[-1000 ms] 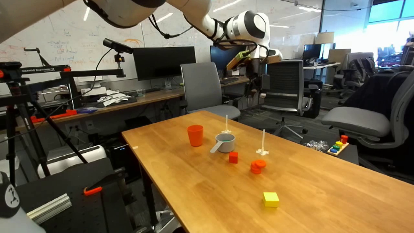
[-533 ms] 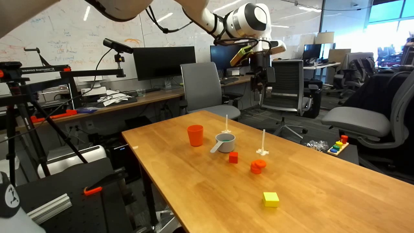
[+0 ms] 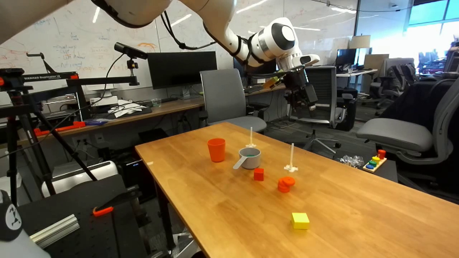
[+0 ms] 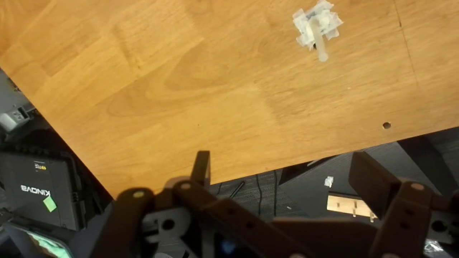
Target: Remove the orange cup from the grey cup, then put the green, yellow, and orange blocks inside the grey cup
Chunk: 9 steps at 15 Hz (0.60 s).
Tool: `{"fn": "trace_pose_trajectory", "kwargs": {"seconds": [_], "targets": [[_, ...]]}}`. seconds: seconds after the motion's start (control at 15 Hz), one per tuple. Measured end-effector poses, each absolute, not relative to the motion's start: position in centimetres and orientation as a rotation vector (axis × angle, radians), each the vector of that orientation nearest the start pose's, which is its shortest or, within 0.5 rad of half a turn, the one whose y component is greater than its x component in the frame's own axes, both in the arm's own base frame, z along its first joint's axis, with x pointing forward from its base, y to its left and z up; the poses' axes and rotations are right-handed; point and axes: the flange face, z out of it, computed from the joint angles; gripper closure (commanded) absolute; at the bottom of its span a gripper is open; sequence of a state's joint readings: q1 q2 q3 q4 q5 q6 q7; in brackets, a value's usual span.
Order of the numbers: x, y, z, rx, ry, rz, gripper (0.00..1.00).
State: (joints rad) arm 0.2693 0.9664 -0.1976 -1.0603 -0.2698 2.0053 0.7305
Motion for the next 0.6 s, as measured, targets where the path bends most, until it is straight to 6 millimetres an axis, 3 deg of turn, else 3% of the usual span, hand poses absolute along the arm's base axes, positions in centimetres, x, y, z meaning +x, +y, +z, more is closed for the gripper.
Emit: {"fn": "trace_pose_trajectory", "kwargs": {"seconds": [0.27, 0.6], "targets": [[76.3, 10.3, 24.1, -3.362, 0.88, -0.325, 0.0], [73.9, 11.2, 23.1, -3.314, 0.994, -0.31, 0.0]]}}
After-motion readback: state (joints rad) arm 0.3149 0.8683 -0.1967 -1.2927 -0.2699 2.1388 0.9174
